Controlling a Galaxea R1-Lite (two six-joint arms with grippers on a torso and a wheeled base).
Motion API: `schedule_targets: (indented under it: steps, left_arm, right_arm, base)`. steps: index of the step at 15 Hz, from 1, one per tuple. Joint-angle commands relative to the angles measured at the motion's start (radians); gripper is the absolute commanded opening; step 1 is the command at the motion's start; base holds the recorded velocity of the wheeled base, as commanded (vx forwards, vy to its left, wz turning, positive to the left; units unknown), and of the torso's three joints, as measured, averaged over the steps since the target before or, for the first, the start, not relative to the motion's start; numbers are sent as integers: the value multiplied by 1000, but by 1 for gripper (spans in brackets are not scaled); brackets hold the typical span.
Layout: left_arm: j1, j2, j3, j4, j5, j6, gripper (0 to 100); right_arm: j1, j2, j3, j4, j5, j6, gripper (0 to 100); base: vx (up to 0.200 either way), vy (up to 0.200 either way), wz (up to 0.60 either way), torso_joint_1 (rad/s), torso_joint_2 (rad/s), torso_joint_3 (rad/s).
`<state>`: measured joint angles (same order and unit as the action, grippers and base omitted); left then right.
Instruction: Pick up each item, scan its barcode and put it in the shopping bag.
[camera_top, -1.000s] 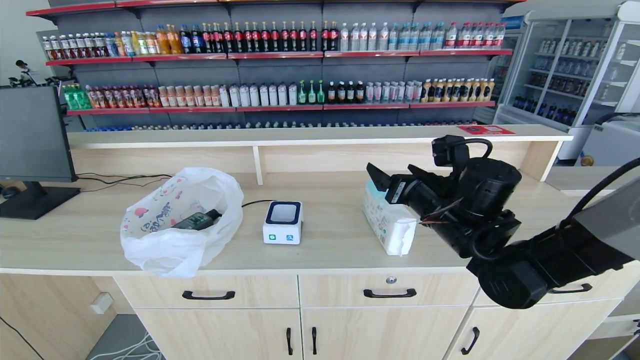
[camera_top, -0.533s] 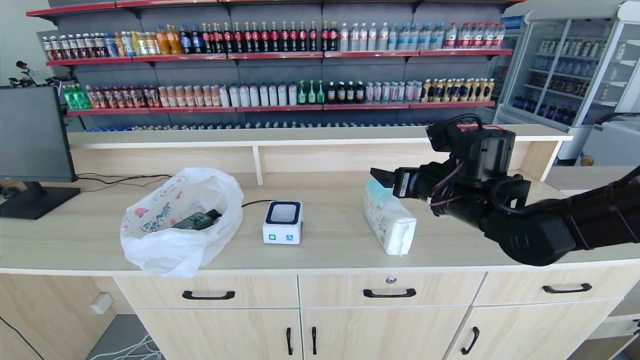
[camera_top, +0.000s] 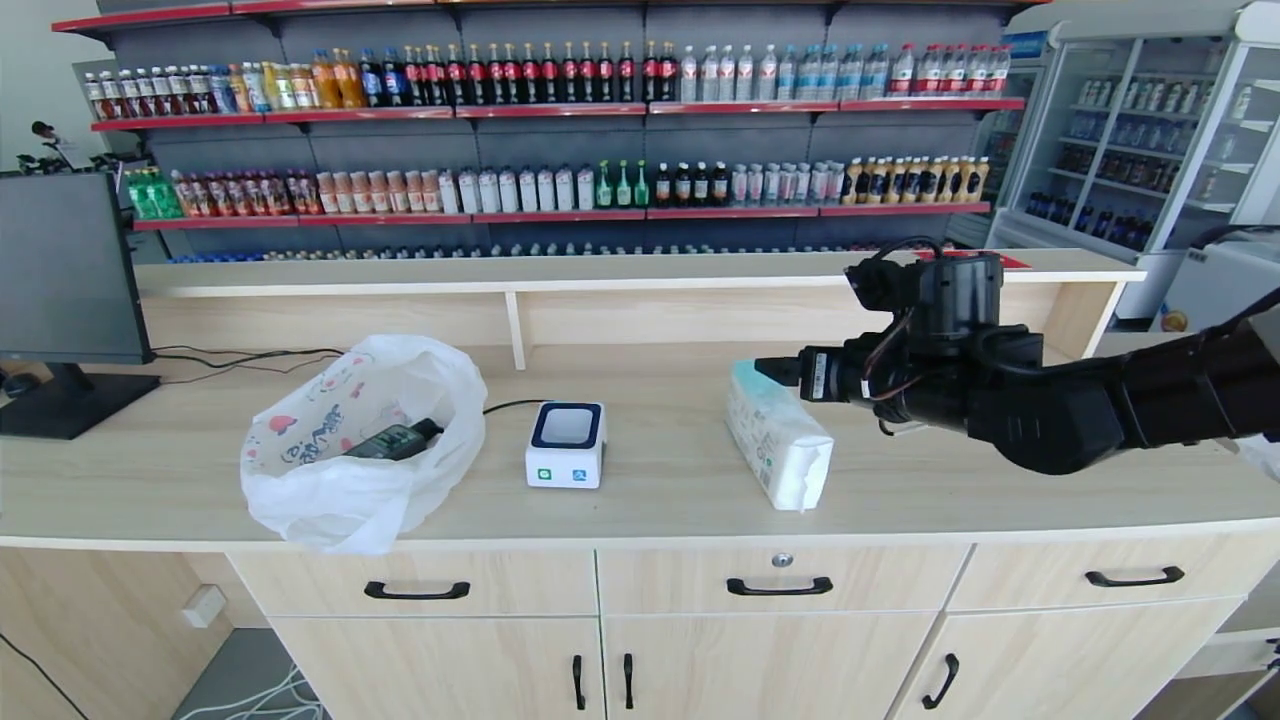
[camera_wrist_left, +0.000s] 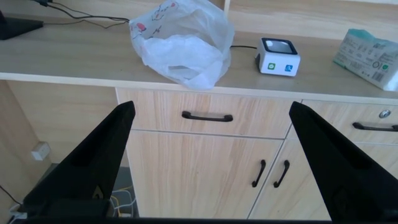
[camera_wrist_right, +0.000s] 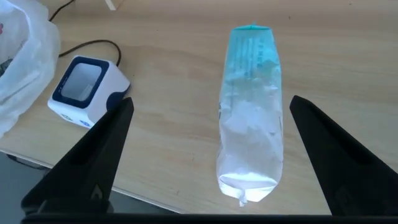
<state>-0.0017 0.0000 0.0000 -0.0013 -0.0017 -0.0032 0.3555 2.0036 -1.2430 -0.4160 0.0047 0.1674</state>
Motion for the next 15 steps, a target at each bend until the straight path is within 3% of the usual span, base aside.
schedule_targets:
  steps: [1,7,15]
  left_arm:
    - [0,0,0,-2,0,0,100]
    - [0,0,0,-3,0,12,100]
    - [0,0,0,-2,0,22,100]
  right_arm:
    - [-3,29,-56,78,0,0,100]
    - [-6,132,-291,378,1,1,100]
    - [-76,294,-483,462,1,0,100]
  base:
    - [0,0,0,0,0,0]
    - [0,0,0,0,0,0]
    - [0,0,0,0,0,0]
